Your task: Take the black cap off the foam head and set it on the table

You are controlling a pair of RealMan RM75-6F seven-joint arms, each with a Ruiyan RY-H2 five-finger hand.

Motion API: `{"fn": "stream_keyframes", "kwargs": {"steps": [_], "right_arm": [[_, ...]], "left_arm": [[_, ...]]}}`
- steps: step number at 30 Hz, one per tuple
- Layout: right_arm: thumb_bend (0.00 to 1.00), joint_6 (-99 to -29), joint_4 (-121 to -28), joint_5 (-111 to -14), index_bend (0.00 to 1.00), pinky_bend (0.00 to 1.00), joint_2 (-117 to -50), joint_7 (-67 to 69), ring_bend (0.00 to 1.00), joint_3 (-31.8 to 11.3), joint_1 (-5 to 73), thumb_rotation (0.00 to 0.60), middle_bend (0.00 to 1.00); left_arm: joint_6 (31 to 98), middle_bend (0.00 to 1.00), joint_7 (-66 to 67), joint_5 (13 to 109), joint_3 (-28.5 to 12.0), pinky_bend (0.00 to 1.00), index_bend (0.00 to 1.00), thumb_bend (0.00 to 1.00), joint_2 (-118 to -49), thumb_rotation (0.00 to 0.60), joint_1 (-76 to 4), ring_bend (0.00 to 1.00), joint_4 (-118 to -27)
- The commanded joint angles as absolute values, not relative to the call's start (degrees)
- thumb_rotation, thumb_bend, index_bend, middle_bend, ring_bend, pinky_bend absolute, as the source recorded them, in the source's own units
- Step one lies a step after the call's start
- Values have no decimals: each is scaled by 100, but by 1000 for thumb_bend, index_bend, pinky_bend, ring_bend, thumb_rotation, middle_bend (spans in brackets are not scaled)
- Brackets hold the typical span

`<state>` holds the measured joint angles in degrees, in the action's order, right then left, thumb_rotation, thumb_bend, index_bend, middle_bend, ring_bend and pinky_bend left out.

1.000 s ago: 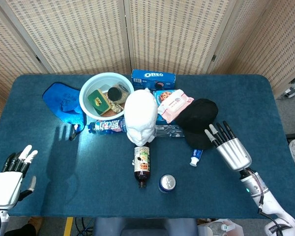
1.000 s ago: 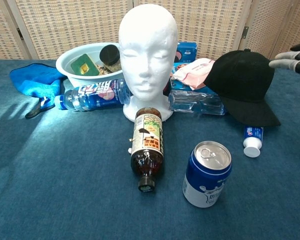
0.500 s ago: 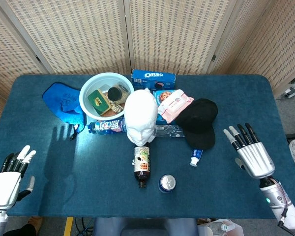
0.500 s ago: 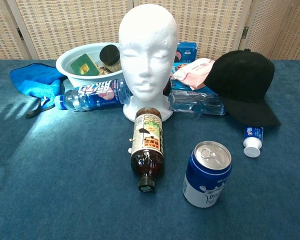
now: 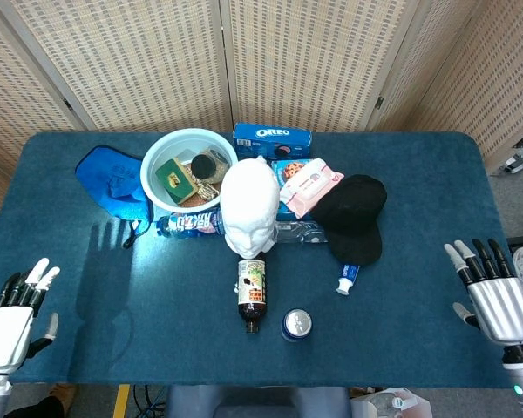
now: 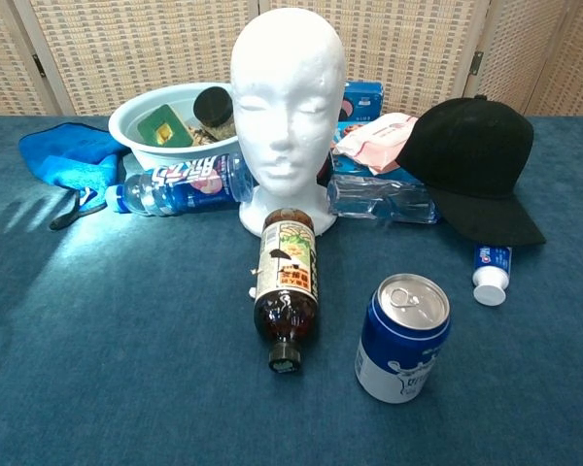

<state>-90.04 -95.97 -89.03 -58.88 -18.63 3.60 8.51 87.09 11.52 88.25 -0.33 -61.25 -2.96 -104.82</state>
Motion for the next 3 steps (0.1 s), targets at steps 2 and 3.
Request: {"fn": "stream_keyframes", "kwargs": {"steps": [2, 3], "right_arm": [[0, -9112, -9552, -8859, 101, 67, -5889, -1724, 41, 322, 686, 600, 130], [0, -9120, -9553, -8866, 101, 67, -5894, -1686, 41, 312, 667, 600, 130]], "left_arm": [[8698, 0, 1151, 8833, -47, 0, 79, 485, -6147, 600, -312, 0, -10475], [8692, 0, 1154, 8838, -51, 0, 79, 486, -6152, 600, -319, 0, -10473]]}}
